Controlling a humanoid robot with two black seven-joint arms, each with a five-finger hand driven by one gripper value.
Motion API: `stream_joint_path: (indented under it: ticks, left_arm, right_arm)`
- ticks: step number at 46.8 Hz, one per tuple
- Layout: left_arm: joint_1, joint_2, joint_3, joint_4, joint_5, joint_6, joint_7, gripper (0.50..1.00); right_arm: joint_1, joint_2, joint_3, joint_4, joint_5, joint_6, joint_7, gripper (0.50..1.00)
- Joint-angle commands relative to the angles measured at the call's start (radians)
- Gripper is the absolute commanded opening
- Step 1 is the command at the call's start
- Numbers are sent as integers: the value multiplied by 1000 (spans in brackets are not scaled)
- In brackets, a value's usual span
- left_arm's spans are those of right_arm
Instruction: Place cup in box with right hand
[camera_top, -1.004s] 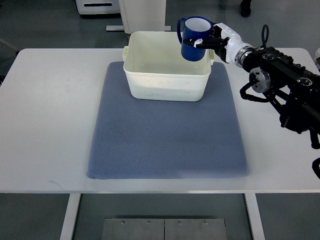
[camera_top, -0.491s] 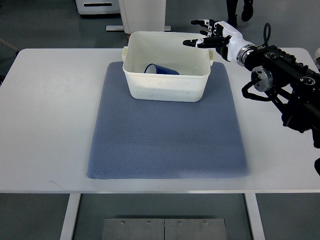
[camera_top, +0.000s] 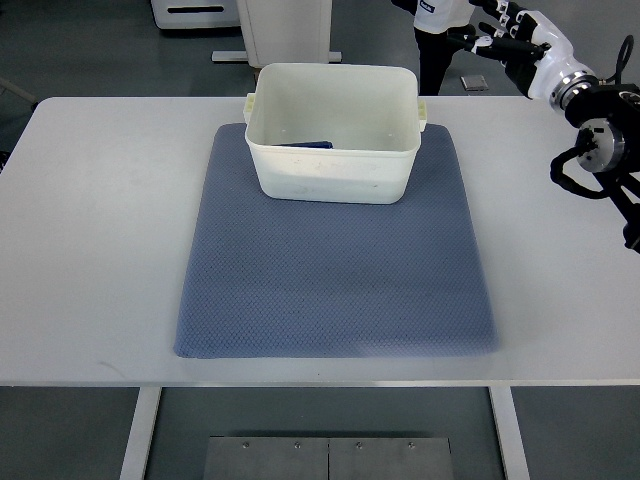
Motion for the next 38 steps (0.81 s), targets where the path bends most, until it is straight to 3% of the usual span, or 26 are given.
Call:
stream_joint_path:
  ticks: [1,38]
  left_arm:
    - [0,0,0,0,0,0,0,1000]
    - [0,0,0,0,0,0,1,1000]
  right_arm:
    - [-25,-7,23,-1,26,0,6,998]
    - [-203,55,197,-3,91,7,4,1000]
